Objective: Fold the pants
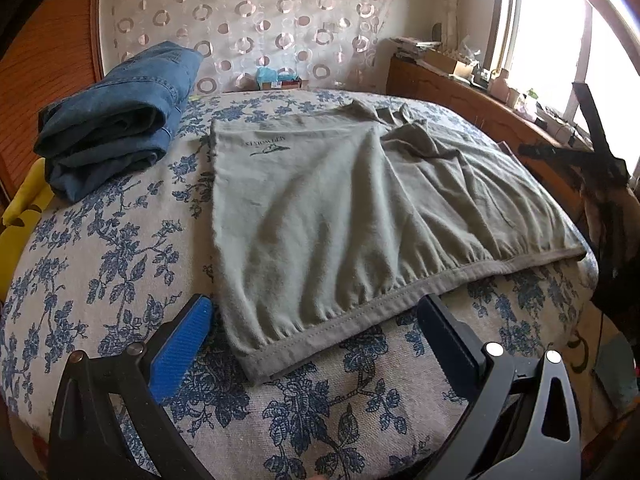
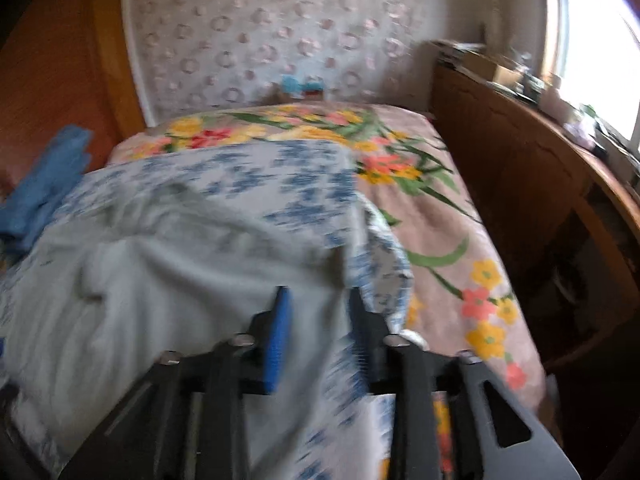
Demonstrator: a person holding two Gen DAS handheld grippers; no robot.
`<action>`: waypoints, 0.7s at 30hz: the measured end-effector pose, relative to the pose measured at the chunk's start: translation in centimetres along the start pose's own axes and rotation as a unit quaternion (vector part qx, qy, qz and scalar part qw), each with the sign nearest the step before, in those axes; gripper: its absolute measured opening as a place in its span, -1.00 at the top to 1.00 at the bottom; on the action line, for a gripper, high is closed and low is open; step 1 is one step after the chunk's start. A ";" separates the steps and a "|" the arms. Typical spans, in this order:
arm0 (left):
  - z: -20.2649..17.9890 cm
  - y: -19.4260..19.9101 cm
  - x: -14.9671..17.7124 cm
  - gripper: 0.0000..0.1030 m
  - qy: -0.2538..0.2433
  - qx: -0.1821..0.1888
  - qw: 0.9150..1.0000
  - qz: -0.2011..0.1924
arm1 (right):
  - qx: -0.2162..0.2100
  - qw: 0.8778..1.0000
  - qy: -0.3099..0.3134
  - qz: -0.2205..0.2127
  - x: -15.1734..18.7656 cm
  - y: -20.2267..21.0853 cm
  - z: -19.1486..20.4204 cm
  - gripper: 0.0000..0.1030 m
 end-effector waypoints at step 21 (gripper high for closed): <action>3.7 2.9 -0.1 -0.38 0.045 0.011 0.999 -0.022 | -0.044 0.995 0.088 0.000 9.1 5.5 8.5 -0.26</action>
Point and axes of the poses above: each gripper's, at about its wrist camera, not at the fingertips, and y roughly against the way its jaws point, z to its left, x to its underside, the point moved 5 cm from there along -y, roughly the way its jaws point, and after that the axes turned 2 degrees about y, right-handed, at the moved point
